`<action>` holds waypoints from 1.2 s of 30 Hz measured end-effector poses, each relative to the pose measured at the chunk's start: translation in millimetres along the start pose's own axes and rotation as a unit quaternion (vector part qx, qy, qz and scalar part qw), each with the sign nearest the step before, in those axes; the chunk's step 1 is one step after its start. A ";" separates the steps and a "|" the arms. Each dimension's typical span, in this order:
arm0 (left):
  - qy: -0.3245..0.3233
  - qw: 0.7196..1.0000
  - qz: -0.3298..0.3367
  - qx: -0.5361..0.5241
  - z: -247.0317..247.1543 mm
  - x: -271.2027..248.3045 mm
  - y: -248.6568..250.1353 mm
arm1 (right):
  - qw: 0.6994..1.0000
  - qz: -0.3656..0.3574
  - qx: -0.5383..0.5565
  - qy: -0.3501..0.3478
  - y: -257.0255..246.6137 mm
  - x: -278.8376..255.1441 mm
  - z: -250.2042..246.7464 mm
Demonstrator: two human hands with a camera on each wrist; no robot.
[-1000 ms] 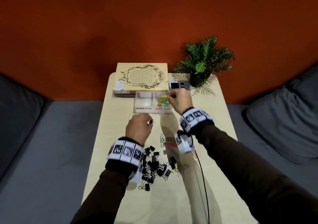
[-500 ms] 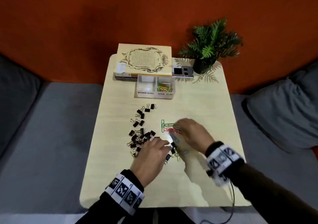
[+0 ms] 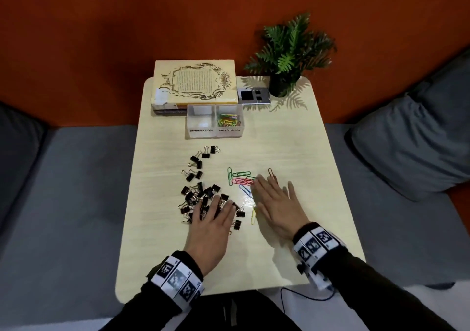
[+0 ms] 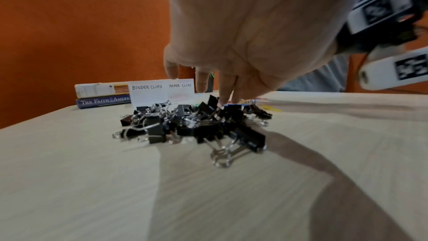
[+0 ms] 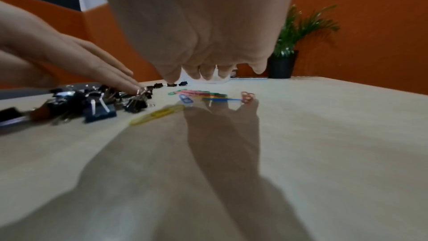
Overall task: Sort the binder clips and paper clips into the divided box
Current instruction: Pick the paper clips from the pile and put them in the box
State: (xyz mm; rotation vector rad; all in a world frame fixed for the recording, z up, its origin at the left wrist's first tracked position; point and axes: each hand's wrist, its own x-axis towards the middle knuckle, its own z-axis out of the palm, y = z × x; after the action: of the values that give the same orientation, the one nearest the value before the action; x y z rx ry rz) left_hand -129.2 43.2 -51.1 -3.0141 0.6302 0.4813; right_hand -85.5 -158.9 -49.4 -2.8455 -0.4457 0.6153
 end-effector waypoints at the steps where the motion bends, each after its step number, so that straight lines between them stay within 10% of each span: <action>1: 0.018 1.000 0.002 -0.010 0.8 -0.5 2.1 | 1.000 -0.012 -0.009 0.003 -7.2 10.5 -2.9; 6: 0.084 0.992 -0.057 -0.079 -28.1 24.5 8.1 | 1.000 -0.012 -0.017 -0.017 -16.3 45.3 -10.8; 13: 0.003 0.966 -0.170 -0.192 -52.3 100.5 -5.7 | 0.973 0.149 0.141 0.111 22.9 21.5 -18.6; 21: -0.061 0.975 -0.010 -0.213 -37.0 120.5 -9.7 | 0.982 0.047 0.169 0.063 15.6 21.1 -6.4; 36: -0.024 0.961 -0.080 -0.265 -46.4 116.0 -16.8 | 0.942 0.156 0.242 0.171 6.4 27.1 -8.5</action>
State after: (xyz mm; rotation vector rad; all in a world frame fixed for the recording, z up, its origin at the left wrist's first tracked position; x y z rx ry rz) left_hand -8.0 9.7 -42.8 -3.4917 0.2792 0.8280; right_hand -56.7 -157.0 -53.5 -2.4753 0.1968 0.2187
